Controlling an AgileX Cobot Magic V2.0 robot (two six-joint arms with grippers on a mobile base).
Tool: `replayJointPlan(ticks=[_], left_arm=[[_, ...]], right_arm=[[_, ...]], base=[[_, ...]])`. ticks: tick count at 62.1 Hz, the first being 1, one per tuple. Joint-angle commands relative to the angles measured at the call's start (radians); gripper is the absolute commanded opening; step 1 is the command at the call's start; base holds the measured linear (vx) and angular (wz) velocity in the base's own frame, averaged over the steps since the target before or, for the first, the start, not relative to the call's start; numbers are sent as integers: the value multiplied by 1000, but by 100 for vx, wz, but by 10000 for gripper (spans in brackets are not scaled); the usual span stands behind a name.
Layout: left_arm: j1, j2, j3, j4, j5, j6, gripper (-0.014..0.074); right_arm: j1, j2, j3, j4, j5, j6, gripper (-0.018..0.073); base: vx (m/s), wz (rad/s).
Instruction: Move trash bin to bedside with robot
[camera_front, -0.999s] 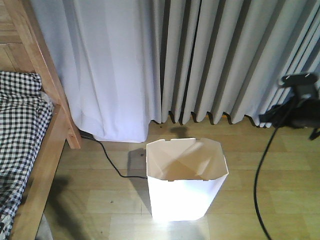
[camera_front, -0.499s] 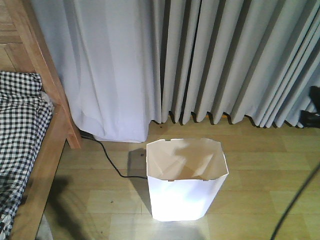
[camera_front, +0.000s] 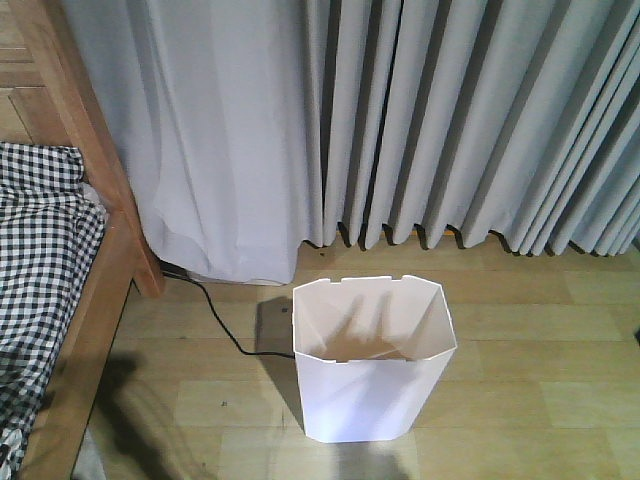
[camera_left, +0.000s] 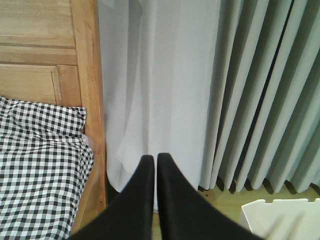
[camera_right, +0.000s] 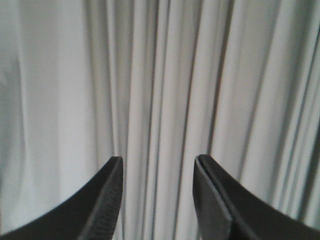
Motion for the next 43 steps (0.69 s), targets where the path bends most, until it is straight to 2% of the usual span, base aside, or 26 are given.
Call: replayJointPlan(ticks=[1,8,13,24,43], left_arm=[[0,-14,19,-4,-67,-6,-6],[0,-14,19,-4,-67,-6,-6],[0,-14,19,-4,-67,-6,-6],[0,-14,19,-4,-67,-6,-6],[0,-14,19,-4,-67,-6,-6]], right_arm=[[40,-42,-23,19,-10,24,332],[57,-96,48,15,61,98,324],[54,-109,135,16,50,110,272],[54,-109,177,81,-85,128,-18],[54,-109,178,126,-94,128,-9]], base=[[0,0],[0,0],[0,0],[0,0],[0,0]])
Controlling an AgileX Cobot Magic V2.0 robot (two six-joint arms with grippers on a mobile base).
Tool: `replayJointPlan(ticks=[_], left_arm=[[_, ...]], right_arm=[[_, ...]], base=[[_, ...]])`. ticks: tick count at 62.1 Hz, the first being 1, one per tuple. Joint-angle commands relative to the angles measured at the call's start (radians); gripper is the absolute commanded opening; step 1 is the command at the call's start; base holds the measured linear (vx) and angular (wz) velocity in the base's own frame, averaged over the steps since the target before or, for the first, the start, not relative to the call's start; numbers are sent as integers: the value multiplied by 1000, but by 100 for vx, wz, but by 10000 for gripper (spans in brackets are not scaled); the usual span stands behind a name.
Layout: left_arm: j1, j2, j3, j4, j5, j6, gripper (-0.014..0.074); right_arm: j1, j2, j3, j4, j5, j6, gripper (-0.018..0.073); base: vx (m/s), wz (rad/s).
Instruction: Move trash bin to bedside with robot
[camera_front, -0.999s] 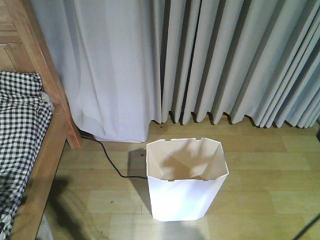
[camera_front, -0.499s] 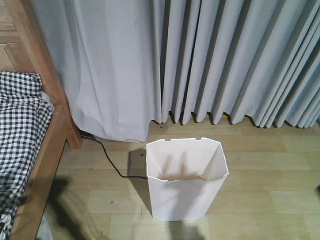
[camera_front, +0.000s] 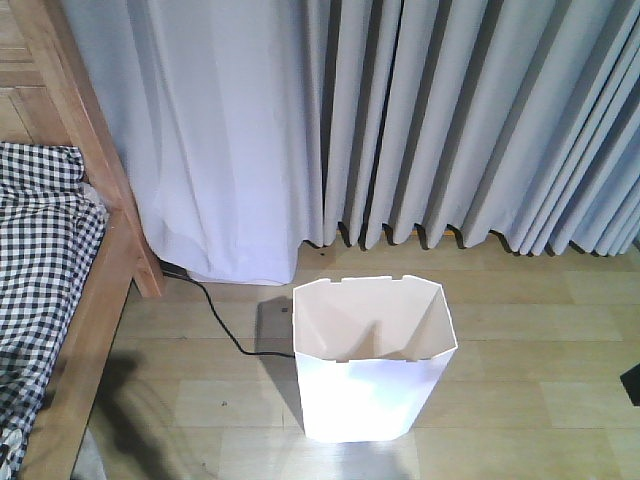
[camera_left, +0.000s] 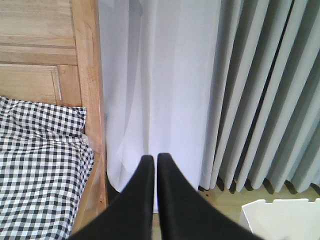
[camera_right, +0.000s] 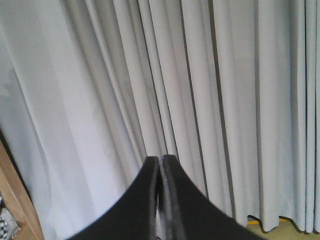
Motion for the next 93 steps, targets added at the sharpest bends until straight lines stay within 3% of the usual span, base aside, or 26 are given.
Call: replayJointPlan(ticks=[1,20,32,36,41,45,56,62,67,81,93], left_arm=[[0,-14,19,-4,-67,-6,-6],[0,-14,19,-4,-67,-6,-6],[0,-14,19,-4,-67,-6,-6],[0,-14,19,-4,-67,-6,-6],[0,-14,19,-4,-67,-6,-6],[0,-14,19,-4,-67,-6,-6],[0,-14,19,-4,-67,-6,-6],[0,-14,19,-4,-67,-6,-6],[0,-14,19,-4,-67,-6,-6],[0,-14,19,-4,-67,-6,-6],[0,-14,19,-4,-67,-6,-6]], right_arm=[[-2,10,-26,11,8,-3,-9],[-2,10,-26,5,2,-7,-9],[-3,10,-26,-17,-123,-56,-9],[-3,10,-26,-67,-126,-48,-9],[-2,10,-27,-289,-71,49,-9],[-2,10,-27,-538,-21,234,-9],[-2,10,-26,-1354,-27,1103,-9],[-3,5,-22,-1673,-20,1406,-9],[-4,-29,-6,-1757,-22,1499,-9],[-5,-208,82,-1747,-42,1469,-9],[-5,-206,82,-1738,-29,1456,-9]], base=[[0,0],[0,0],[0,0],[0,0],[0,0],[0,0],[0,0],[0,0],[0,0],[0,0],[0,0]])
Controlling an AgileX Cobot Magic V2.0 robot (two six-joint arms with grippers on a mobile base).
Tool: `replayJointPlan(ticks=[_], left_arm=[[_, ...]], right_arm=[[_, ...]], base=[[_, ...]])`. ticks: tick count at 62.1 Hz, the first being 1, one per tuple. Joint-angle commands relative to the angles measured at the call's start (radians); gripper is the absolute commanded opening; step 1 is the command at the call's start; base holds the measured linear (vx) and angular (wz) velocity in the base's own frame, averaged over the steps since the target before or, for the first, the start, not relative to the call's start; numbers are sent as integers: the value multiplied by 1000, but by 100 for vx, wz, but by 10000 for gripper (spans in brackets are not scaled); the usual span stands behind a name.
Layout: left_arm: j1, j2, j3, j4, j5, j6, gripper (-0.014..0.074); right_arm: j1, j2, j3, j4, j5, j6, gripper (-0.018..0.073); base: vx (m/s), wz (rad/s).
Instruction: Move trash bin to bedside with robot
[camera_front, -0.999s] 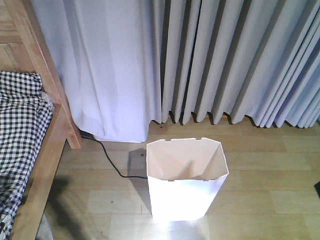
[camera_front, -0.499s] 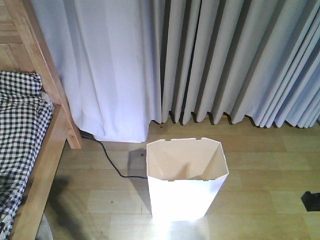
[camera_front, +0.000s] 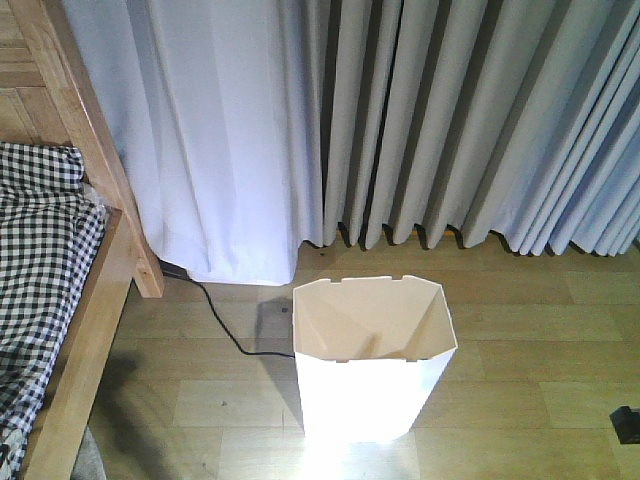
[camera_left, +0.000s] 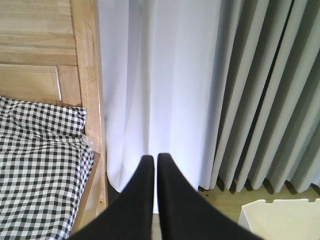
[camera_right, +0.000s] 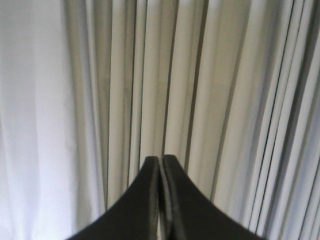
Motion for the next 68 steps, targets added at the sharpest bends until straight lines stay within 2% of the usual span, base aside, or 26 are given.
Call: replayJointPlan(ticks=[1,12,68], left_arm=[[0,-14,19,-4,-67,-6,-6],[0,-14,19,-4,-67,-6,-6],[0,-14,19,-4,-67,-6,-6]], right_arm=[[-5,-11,7,-3,-65,-14,-9],[-5,-11,7,113,-65,-104,-9],[-5,-11,7,113,-57,-116,-9]], base=[[0,0],[0,0],[0,0]])
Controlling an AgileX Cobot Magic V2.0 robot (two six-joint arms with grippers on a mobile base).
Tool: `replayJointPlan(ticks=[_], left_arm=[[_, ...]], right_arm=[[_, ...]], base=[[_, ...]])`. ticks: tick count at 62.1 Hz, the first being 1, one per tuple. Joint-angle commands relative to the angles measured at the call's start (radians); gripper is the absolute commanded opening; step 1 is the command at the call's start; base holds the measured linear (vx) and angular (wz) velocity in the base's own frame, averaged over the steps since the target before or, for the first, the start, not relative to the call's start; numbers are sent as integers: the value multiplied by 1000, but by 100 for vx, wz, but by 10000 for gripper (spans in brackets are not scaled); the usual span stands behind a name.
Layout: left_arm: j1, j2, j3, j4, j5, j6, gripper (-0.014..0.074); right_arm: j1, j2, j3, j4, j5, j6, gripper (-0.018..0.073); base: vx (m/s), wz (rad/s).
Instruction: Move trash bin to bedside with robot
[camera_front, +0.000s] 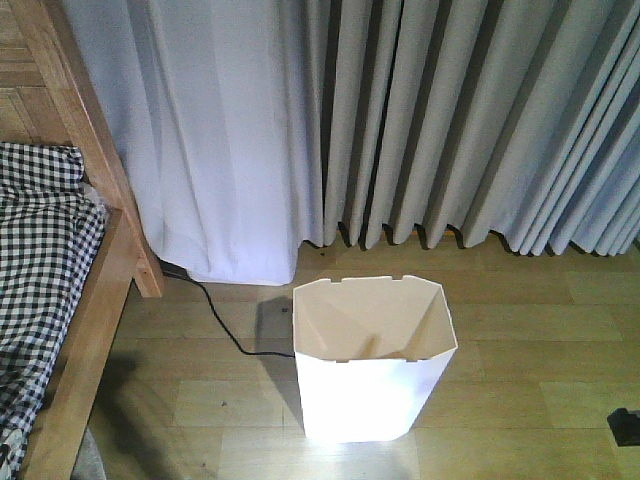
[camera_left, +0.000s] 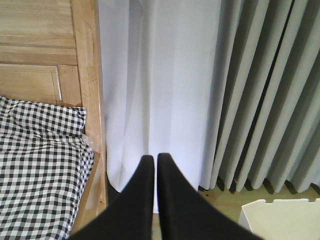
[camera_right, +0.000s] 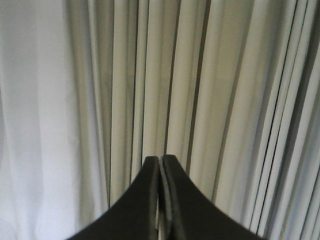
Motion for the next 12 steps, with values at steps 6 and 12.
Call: replayJointPlan(ticks=[6,12], left_arm=[[0,-14,19,-4,-67,-6,-6],[0,-14,19,-4,-67,-6,-6]], right_arm=[[-5,-11,7,0,-71,-10,-9],[-5,-11,7,0,-71,-10,-9]], base=[[0,0],[0,0]])
